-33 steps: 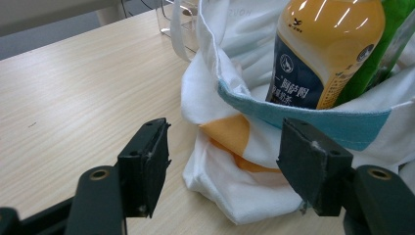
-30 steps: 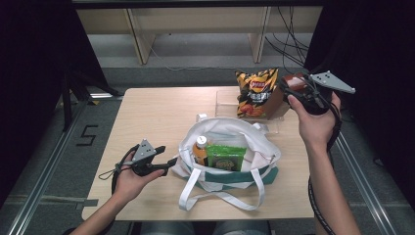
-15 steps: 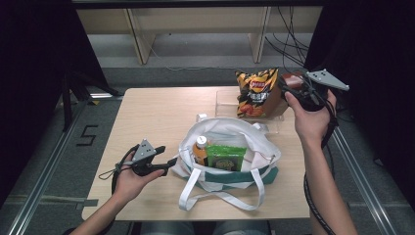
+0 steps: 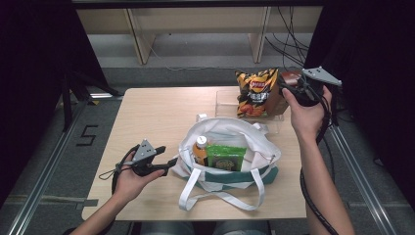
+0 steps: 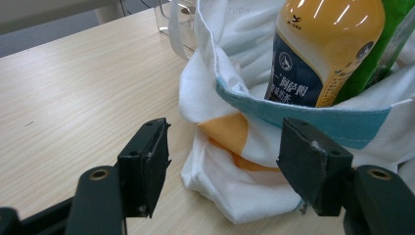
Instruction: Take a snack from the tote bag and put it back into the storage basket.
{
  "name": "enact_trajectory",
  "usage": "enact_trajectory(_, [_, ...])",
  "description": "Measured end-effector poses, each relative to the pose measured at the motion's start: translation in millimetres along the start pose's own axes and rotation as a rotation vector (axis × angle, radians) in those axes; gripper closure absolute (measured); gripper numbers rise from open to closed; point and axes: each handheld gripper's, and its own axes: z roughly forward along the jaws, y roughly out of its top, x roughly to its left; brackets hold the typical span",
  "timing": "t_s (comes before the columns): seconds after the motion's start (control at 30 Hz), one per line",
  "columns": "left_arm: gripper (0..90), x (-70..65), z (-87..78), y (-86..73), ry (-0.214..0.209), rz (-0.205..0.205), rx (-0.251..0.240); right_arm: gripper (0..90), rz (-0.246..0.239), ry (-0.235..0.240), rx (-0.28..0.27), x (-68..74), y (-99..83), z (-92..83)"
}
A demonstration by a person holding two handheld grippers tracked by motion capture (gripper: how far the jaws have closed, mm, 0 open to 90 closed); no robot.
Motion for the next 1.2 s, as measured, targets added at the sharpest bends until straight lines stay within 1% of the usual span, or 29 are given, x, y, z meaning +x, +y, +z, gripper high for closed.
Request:
enact_trajectory(0.03, [35.3,0.0,0.0,0.0,0.000,0.000,0.000,38.0,0.000,0.000,0.000,0.0,0.0,0.0])
enact_trajectory(0.07, [35.3,0.0,0.0,0.0,0.000,0.000,0.000,38.0,0.014,-0.009,0.013,-0.1,-1.5,2.4])
enact_trajectory(0.1, [35.3,-0.1,0.0,-0.1,0.000,-0.005,-0.001,38.0,0.014,-0.009,0.013,-0.1,-1.5,2.4])
enact_trajectory(0.13, [35.3,0.2,-0.2,-0.1,0.001,-0.004,-0.002,38.0,0.026,-0.013,0.017,-0.6,-2.8,5.3])
enact_trajectory(0.2, [35.3,0.3,-0.2,-0.1,0.000,-0.002,-0.002,38.0,0.020,-0.019,0.020,-1.7,-3.7,6.3])
enact_trajectory(0.23, [35.3,0.4,-0.2,-0.2,0.000,-0.002,-0.002,38.0,0.033,-0.027,0.025,-1.8,-5.0,8.5])
enact_trajectory(0.27, [35.3,0.4,-0.2,-0.1,0.001,-0.002,-0.001,38.0,0.018,-0.027,0.024,-3.3,-5.9,9.9])
enact_trajectory(0.3, [35.3,0.4,-0.2,-0.1,0.001,-0.002,-0.001,38.0,0.018,-0.027,0.024,-3.3,-5.9,9.9])
enact_trajectory(0.33, [35.3,0.3,-0.1,-0.1,0.000,0.002,0.000,38.0,0.042,-0.031,0.037,-2.6,-6.5,10.9])
enact_trajectory(0.43, [35.3,0.3,0.1,-0.4,0.000,0.001,0.003,38.0,0.031,-0.027,0.032,-5.1,-7.8,13.2])
enact_trajectory(0.47, [35.3,0.1,0.1,-0.5,0.000,0.001,0.004,38.0,0.043,-0.032,0.040,-4.6,-8.3,13.5])
enact_trajectory(0.5, [35.3,0.5,0.3,-0.3,-0.002,0.009,0.004,38.0,0.033,-0.031,0.045,-5.9,-9.0,15.6])
enact_trajectory(0.53, [35.3,0.5,0.3,-0.3,-0.002,0.009,0.004,38.0,0.048,-0.037,0.044,-4.8,-9.7,16.5])
enact_trajectory(0.63, [35.3,0.6,0.3,-0.3,-0.002,0.009,0.004,38.0,0.047,-0.041,0.046,-5.1,-10.6,18.0])
enact_trajectory(0.67, [35.2,0.1,0.3,-0.7,0.000,-0.001,0.005,37.9,0.045,-0.042,0.051,-5.6,-11.9,19.9])
enact_trajectory(0.7, [35.3,0.1,0.5,-0.9,-0.002,-0.001,0.005,38.0,0.055,-0.040,0.053,-5.3,-12.1,20.6])
enact_trajectory(0.77, [35.3,0.0,0.6,-1.0,-0.002,-0.003,0.006,38.0,0.040,-0.045,0.055,-6.8,-13.9,22.2])
enact_trajectory(0.87, [35.2,0.4,0.6,-0.6,-0.005,0.007,0.006,38.0,0.044,-0.055,0.064,-7.3,-14.6,22.7])
enact_trajectory(0.93, [35.2,0.5,0.6,-0.7,-0.004,0.007,0.006,37.9,0.041,-0.057,0.056,-8.2,-15.1,24.1])
enact_trajectory(0.97, [35.2,0.2,0.8,-1.0,-0.007,-0.003,0.006,38.0,0.047,-0.057,0.060,-8.7,-15.3,24.4])
enact_trajectory(1.0, [35.2,0.4,0.9,-1.0,-0.007,-0.002,0.006,37.9,0.061,-0.061,0.065,-7.9,-15.6,25.3])
enact_trajectory(1.1, [35.2,0.3,0.7,-0.9,-0.005,-0.002,0.006,37.9,0.061,-0.069,0.064,-7.9,-16.2,26.4])
enact_trajectory(1.13, [35.2,0.2,0.6,-0.8,-0.002,-0.001,0.006,37.9,0.045,-0.067,0.068,-8.5,-17.0,27.2])
enact_trajectory(1.2, [35.2,0.5,0.5,-1.0,-0.002,-0.003,0.006,37.9,0.048,-0.074,0.066,-8.0,-17.9,28.3])
